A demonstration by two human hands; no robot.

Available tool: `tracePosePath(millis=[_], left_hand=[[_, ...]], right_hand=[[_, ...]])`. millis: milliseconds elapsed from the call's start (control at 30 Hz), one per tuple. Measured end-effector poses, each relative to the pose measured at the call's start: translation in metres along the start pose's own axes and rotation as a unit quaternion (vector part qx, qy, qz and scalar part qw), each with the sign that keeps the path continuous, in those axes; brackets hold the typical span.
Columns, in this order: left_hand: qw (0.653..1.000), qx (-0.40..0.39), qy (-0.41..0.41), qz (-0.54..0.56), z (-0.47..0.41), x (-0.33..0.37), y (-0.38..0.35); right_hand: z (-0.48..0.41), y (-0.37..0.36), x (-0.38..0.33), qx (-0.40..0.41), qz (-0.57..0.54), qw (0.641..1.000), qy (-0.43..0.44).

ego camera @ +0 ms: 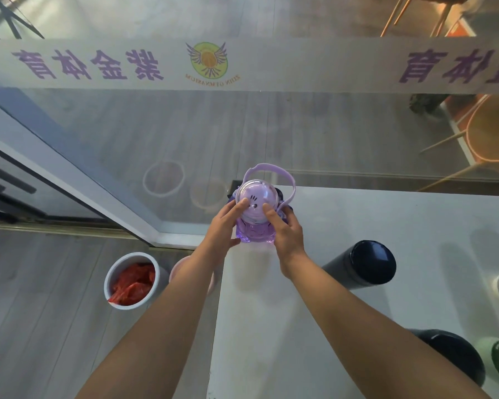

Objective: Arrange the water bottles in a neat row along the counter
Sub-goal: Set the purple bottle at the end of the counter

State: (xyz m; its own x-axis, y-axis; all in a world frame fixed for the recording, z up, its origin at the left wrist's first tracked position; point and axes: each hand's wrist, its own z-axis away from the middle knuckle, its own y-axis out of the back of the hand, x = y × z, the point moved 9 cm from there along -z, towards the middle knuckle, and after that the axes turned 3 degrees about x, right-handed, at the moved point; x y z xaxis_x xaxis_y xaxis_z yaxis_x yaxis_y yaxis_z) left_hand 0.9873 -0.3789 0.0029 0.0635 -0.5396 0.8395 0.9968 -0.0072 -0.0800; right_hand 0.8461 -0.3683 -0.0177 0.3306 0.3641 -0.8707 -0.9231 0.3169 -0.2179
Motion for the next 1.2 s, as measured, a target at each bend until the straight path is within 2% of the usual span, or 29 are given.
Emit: tracePosePath(millis=[300, 367, 467, 533, 633, 767, 833, 933, 1100, 1200], left_hand=[[1.0, 0.012, -0.012, -0.007, 0.007, 0.0, 0.001], [0.999, 0.034, -0.006, 0.001, 0.017, -0.008, 0.007], [0.994, 0.086, 0.047, 0.056, 0.036, -0.041, 0.024], [0.99, 0.102, 0.056, 0.084, 0.058, -0.057, 0.026], [0.99, 0.111, 0.019, 0.08, 0.096, -0.076, 0.022], [0.997, 0.076, -0.011, -0.001, 0.128, -0.102, 0.007], [0.994, 0.065, -0.035, -0.075, 0.137, -0.114, -0.002], [0.973, 0.026, -0.086, -0.214, 0.142, -0.122, -0.022], [0.956, -0.016, -0.089, -0.281, 0.136, -0.13, -0.059], [0.942, -0.041, -0.108, -0.315, 0.137, -0.127, -0.082]], right_hand=[[0.01, 0.003, -0.002, 0.011, 0.017, 1.0, -0.007], [0.029, 0.009, -0.005, 0.027, 0.033, 0.999, -0.009], [0.071, 0.021, -0.002, 0.035, 0.077, 0.996, -0.02], [0.105, 0.024, -0.005, 0.003, 0.108, 0.994, -0.022], [0.152, 0.029, -0.02, -0.049, 0.186, 0.981, -0.003], [0.203, 0.046, -0.065, -0.081, 0.278, 0.953, 0.09], [0.216, 0.063, -0.09, -0.059, 0.309, 0.938, 0.148], [0.22, 0.089, -0.121, -0.006, 0.374, 0.903, 0.211], [0.21, 0.126, -0.151, 0.095, 0.494, 0.821, 0.268], [0.188, 0.135, -0.149, 0.073, 0.554, 0.795, 0.236]])
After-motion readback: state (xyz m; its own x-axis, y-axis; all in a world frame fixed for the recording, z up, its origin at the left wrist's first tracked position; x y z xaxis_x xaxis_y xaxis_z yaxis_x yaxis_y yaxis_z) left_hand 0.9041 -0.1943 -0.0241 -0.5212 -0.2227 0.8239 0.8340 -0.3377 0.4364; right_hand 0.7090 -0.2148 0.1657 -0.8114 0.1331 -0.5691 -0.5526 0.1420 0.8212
